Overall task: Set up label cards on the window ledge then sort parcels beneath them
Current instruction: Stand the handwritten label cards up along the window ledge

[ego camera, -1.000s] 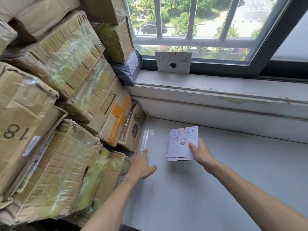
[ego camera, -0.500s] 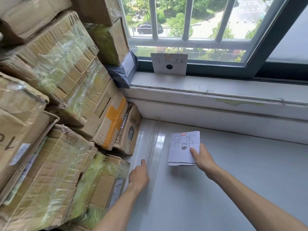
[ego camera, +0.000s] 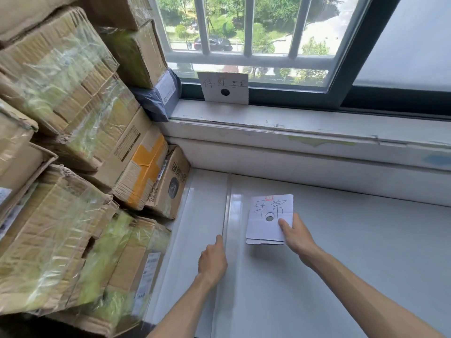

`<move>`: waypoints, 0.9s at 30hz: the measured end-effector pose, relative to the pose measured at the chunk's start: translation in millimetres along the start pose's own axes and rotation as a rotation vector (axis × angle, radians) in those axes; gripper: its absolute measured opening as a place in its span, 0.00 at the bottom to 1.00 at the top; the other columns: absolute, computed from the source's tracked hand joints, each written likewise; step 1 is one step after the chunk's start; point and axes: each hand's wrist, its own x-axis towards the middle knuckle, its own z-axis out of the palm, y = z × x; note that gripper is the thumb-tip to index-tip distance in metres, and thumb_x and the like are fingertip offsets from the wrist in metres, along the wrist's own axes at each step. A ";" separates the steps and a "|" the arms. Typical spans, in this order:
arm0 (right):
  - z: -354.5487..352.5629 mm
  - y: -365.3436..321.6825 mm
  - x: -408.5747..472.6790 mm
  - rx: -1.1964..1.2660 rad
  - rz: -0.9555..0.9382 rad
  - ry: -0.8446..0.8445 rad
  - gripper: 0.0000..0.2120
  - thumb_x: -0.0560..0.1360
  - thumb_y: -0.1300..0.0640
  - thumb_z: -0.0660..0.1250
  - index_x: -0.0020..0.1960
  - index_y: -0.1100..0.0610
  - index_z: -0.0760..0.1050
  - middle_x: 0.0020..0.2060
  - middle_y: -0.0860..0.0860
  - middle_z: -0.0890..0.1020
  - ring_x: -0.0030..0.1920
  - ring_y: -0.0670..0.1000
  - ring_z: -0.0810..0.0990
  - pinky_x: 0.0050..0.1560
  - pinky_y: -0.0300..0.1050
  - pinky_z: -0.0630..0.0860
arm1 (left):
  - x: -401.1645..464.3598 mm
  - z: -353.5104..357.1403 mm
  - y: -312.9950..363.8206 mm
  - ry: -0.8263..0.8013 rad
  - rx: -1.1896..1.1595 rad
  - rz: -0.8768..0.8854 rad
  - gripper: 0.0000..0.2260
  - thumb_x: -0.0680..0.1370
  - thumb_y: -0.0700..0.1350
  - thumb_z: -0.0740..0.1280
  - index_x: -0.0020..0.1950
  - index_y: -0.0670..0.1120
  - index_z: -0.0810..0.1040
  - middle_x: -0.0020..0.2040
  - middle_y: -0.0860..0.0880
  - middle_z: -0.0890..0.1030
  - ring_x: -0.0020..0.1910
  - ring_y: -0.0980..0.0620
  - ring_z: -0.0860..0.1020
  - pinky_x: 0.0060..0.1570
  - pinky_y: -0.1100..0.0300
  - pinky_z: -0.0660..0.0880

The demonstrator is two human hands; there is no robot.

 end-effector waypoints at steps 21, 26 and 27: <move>-58.9 57.7 -36.6 0.004 0.046 0.070 0.11 0.83 0.52 0.57 0.64 0.54 0.68 0.57 0.49 0.77 0.56 0.53 0.77 0.50 0.48 0.74 | -13.6 32.6 53.1 0.047 0.088 0.080 0.26 0.76 0.31 0.55 0.74 0.43 0.60 0.55 0.39 0.78 0.53 0.39 0.78 0.45 0.52 0.73; -55.7 58.6 -35.4 0.020 0.043 0.061 0.11 0.83 0.52 0.58 0.64 0.53 0.68 0.57 0.48 0.78 0.56 0.53 0.77 0.53 0.50 0.75 | -13.4 30.2 51.9 0.072 0.069 0.067 0.36 0.78 0.32 0.56 0.81 0.49 0.43 0.53 0.41 0.78 0.46 0.44 0.76 0.45 0.54 0.73; -54.9 57.9 -35.4 0.023 0.038 0.061 0.11 0.83 0.52 0.58 0.64 0.53 0.68 0.57 0.48 0.78 0.56 0.53 0.77 0.53 0.50 0.75 | -12.9 30.4 51.0 0.075 0.070 0.063 0.37 0.78 0.32 0.56 0.82 0.50 0.43 0.52 0.41 0.78 0.46 0.44 0.76 0.45 0.54 0.74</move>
